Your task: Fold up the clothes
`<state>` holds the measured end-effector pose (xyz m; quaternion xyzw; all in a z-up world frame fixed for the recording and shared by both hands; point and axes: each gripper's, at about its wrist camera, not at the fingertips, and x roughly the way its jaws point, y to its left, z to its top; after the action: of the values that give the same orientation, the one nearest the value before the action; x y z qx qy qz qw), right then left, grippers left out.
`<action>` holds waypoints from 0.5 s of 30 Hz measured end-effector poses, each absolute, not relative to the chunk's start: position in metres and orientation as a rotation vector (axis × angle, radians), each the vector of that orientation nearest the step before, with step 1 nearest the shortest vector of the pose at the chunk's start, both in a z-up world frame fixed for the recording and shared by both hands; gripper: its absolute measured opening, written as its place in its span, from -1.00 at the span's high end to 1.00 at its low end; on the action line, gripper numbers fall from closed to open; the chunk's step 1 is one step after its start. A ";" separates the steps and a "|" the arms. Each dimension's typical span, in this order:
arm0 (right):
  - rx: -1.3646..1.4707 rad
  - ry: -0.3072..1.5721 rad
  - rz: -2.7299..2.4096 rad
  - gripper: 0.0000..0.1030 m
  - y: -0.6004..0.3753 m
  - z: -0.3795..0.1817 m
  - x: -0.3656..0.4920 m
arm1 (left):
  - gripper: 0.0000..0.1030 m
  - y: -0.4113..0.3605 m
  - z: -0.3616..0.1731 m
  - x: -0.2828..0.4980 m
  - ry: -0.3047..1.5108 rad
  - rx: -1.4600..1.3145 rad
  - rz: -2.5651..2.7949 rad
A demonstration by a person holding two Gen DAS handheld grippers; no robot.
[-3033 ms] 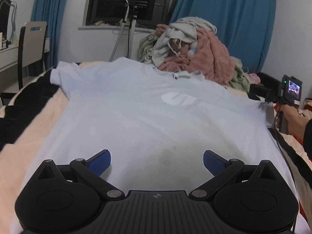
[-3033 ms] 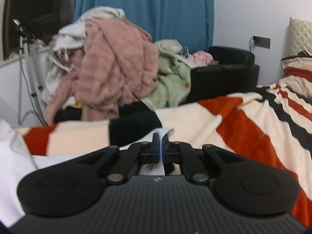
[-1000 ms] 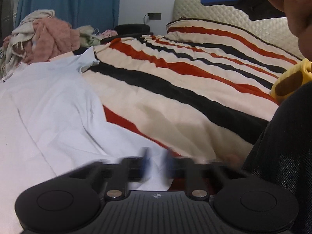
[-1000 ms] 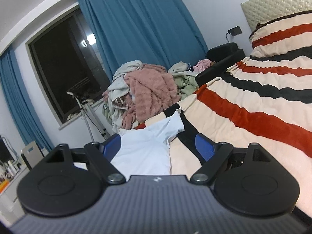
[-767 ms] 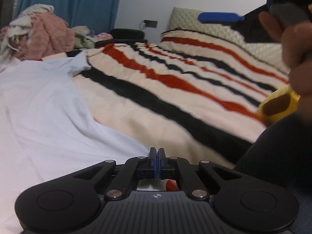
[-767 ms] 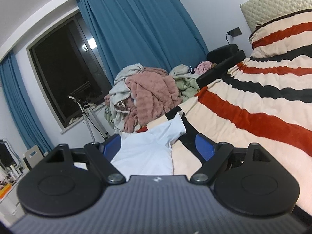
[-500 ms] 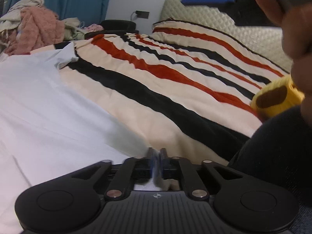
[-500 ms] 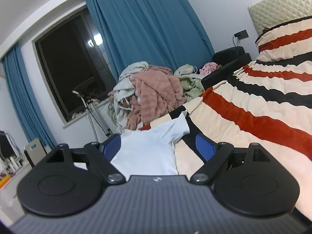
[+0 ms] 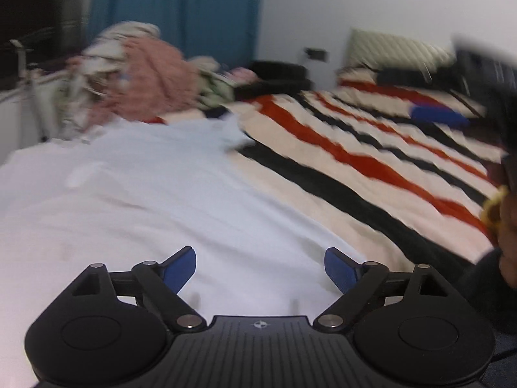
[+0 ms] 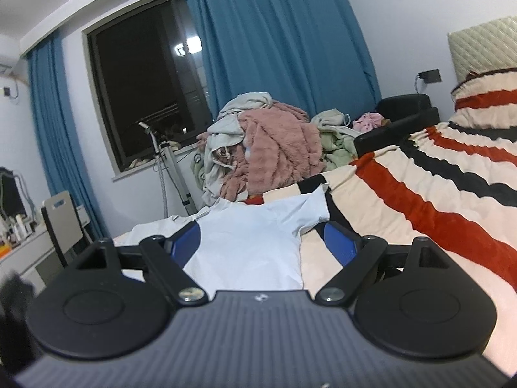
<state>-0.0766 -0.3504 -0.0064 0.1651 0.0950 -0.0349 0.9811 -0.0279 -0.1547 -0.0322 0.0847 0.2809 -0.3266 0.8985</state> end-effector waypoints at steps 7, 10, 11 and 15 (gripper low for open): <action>0.288 0.215 -0.051 -0.66 -0.334 -0.008 -0.068 | -0.99 -0.093 0.017 -0.034 0.442 0.087 -0.502; 0.275 0.220 -0.046 -0.66 -0.328 -0.010 -0.066 | -0.99 -0.071 0.031 -0.043 0.396 0.029 -0.461; 0.274 0.223 -0.043 -0.66 -0.327 -0.010 -0.065 | -0.99 -0.065 0.034 -0.045 0.386 0.014 -0.437; 0.242 0.233 -0.047 -0.66 -0.317 -0.010 -0.062 | -0.99 -0.039 0.036 -0.047 0.396 -0.064 -0.379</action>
<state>-0.0621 -0.3171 -0.0101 0.1203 0.1159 -0.0236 0.9857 -0.0472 -0.0385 0.0363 -0.0314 0.1953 -0.1869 0.9623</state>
